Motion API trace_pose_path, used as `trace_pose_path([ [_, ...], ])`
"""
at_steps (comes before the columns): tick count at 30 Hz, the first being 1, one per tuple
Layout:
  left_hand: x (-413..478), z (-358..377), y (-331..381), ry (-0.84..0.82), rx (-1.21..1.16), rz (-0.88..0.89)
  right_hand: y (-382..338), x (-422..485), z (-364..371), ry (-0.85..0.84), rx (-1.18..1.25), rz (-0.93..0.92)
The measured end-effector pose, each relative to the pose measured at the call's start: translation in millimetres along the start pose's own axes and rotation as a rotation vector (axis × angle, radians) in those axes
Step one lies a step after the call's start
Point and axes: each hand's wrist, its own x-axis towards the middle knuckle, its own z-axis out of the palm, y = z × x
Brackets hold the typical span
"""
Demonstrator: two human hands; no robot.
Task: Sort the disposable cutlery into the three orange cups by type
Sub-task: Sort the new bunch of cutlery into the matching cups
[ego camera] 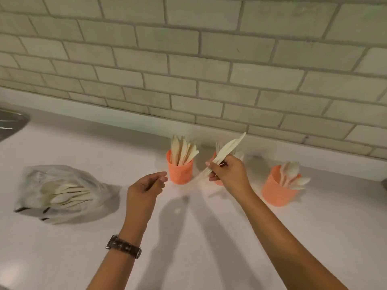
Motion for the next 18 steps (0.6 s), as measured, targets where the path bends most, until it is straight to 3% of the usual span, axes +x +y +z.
trace_pose_path([
  [10,77,-101,20,-0.174,0.027,0.010,-43,47,102,0.366,-0.304,-0.213],
  [12,84,-116,24,-0.186,0.035,0.015,-38,56,115,0.368,-0.420,-0.151],
  [16,97,-141,27,-0.181,0.035,0.010,-20,61,138,0.224,-0.585,0.166],
  [18,100,-150,28,-0.184,0.038,0.019,-18,58,139,0.264,-0.606,0.196],
])
